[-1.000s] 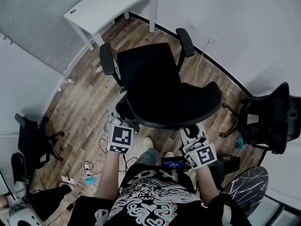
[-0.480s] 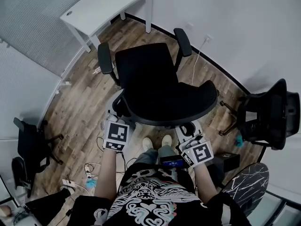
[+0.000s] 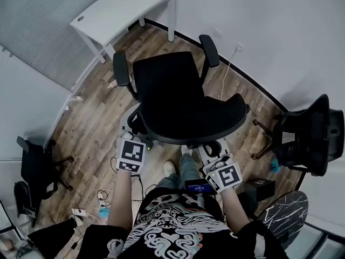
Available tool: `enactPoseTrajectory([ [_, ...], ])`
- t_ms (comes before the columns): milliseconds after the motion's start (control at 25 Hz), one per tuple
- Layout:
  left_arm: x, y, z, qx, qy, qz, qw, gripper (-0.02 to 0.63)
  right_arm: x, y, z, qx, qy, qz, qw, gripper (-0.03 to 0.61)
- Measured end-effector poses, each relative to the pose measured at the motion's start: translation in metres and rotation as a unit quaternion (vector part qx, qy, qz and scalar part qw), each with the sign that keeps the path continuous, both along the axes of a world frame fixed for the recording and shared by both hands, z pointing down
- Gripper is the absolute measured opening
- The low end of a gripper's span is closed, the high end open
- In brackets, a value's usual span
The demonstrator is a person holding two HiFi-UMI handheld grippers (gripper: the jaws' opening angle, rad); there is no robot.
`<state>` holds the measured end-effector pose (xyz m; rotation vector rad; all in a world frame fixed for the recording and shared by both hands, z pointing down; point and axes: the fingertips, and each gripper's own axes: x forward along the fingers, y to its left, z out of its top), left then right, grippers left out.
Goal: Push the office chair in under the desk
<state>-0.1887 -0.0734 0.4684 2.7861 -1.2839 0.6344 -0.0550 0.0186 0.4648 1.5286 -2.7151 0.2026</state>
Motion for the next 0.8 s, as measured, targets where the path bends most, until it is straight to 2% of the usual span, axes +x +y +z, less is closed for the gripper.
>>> enactPoseTrajectory([
  [800,-0.001,-0.047,0.002,0.000,-0.003,-0.001,1.0000,0.322,-0.003,-0.045,0.001,0.002,-0.002,-0.020,1.000,0.077],
])
